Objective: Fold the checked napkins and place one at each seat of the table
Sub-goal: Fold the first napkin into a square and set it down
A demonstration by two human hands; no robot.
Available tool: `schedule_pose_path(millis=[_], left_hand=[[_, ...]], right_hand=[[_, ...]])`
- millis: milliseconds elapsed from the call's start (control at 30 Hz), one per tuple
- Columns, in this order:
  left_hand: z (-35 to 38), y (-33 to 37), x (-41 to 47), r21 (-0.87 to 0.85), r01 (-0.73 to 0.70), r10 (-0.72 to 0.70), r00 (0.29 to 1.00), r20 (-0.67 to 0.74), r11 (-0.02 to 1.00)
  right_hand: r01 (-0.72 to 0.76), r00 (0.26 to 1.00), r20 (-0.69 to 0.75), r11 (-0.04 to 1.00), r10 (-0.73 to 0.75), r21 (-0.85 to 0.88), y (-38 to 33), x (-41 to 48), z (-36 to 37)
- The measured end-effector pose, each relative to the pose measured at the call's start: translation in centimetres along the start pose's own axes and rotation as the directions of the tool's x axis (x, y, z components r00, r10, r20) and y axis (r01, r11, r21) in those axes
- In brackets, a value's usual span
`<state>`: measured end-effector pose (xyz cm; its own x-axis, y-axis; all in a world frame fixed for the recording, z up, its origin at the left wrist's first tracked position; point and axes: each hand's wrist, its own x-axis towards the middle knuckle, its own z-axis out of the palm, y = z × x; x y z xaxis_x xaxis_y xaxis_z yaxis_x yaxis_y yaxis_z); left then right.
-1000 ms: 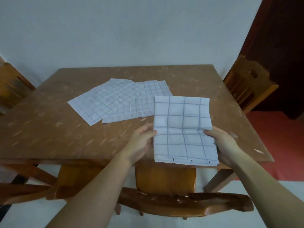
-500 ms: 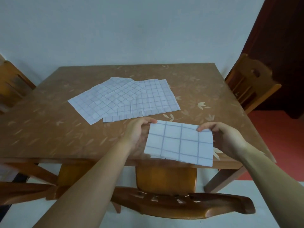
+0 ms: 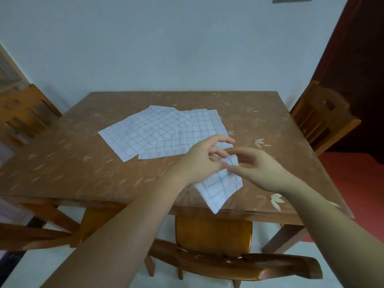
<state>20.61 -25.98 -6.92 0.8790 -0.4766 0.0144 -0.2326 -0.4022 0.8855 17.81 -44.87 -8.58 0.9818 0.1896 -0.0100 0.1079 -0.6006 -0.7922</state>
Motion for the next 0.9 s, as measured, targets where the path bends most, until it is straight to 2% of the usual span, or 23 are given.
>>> schedule_pose_path(millis=[100,200,267,400,467,700,900], left_hand=[[-0.3,0.0,-0.4,-0.012,-0.03,0.029,0.998,-0.054,0.999],[-0.9,-1.5,-1.0,-0.025,0.024,-0.027,0.994,-0.106,0.999],[-1.1,-2.8,-1.4,-0.013,0.071,-0.072,0.99,-0.119,0.997],[-0.9,-4.1,-1.9,-0.195,0.115,-0.155,0.967,-0.203,0.974],[-0.8,-4.1,-1.8,-0.297,0.117,-0.182,0.962,-0.201,0.948],[0.6,-3.1,-1.5,-0.627,0.089,-0.263,0.946,-0.19,0.774],[1.2,-2.8,-1.1,-0.621,0.1,-0.309,0.921,-0.238,0.778]], right_hand=[[0.033,0.999,0.022,0.999,-0.033,-0.005,-0.9,0.0,0.4],[0.017,1.0,-0.016,1.0,-0.017,-0.005,-0.3,-0.2,0.6],[-0.005,0.999,-0.039,0.996,0.008,0.093,0.4,-0.5,0.7],[-0.011,0.996,-0.085,0.947,0.04,0.32,1.2,-0.8,0.9],[0.008,0.995,-0.096,0.907,0.036,0.421,0.9,-0.9,1.0],[0.033,0.984,-0.165,0.829,0.072,0.558,0.4,-1.1,1.3],[0.0,0.976,-0.179,0.828,0.122,0.561,0.4,-1.4,2.0]])
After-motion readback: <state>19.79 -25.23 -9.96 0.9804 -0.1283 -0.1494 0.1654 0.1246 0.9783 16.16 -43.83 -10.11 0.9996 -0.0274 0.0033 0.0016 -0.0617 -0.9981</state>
